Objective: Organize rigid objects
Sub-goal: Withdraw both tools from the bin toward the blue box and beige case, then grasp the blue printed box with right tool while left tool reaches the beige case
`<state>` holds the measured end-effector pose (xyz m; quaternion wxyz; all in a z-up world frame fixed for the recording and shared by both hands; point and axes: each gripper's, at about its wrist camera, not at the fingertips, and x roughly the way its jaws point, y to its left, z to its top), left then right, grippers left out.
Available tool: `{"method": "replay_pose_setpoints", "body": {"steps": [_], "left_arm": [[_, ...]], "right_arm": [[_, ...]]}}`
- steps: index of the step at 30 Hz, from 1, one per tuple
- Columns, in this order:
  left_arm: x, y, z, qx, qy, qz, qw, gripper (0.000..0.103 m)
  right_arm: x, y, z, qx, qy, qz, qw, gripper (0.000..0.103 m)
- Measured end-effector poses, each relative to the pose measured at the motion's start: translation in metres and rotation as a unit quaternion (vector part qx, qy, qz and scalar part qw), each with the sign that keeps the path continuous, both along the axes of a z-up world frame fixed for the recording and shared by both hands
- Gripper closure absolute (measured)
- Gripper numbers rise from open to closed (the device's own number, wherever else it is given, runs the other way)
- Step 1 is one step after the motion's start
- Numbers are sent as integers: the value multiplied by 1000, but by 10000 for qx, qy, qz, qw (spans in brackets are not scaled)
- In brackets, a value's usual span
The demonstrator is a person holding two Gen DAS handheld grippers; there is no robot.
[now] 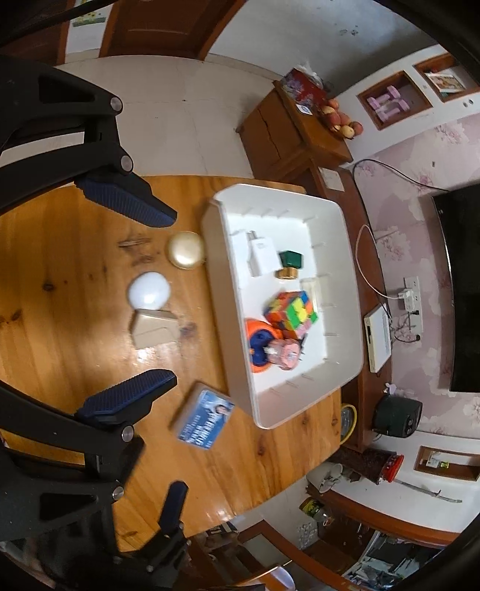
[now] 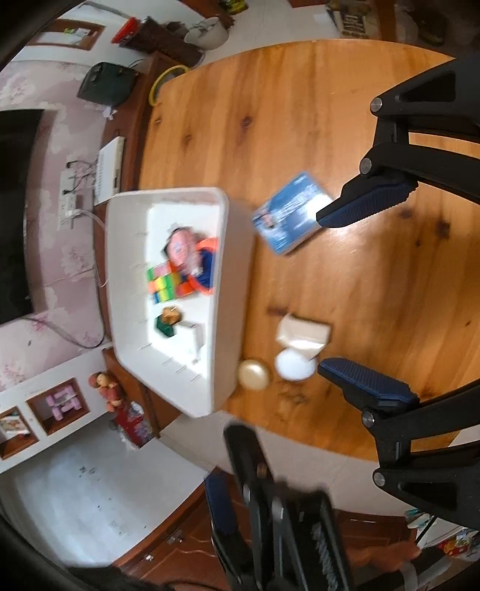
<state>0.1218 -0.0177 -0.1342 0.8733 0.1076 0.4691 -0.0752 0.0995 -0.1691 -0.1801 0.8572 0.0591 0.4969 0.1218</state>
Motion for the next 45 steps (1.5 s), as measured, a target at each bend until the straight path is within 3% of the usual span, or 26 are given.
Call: {"method": "replay_pose_setpoints", "body": {"steps": [10, 16, 29, 45], "left_arm": [[-17, 20, -42, -72, 277, 410, 9987, 21], [-19, 20, -61, -104, 448, 526, 9976, 21], [-4, 4, -103, -299, 785, 601, 9946, 21], [28, -17, -141, -285, 620, 911, 9935, 21]], "right_arm": [[-17, -27, -31, -134, 267, -230, 9993, 29], [-18, -31, -42, -281, 200, -165, 9993, 29], [18, -40, -69, -940, 174, 41, 9954, 29], [56, -22, -96, -1486, -3, 661, 9867, 27]]}}
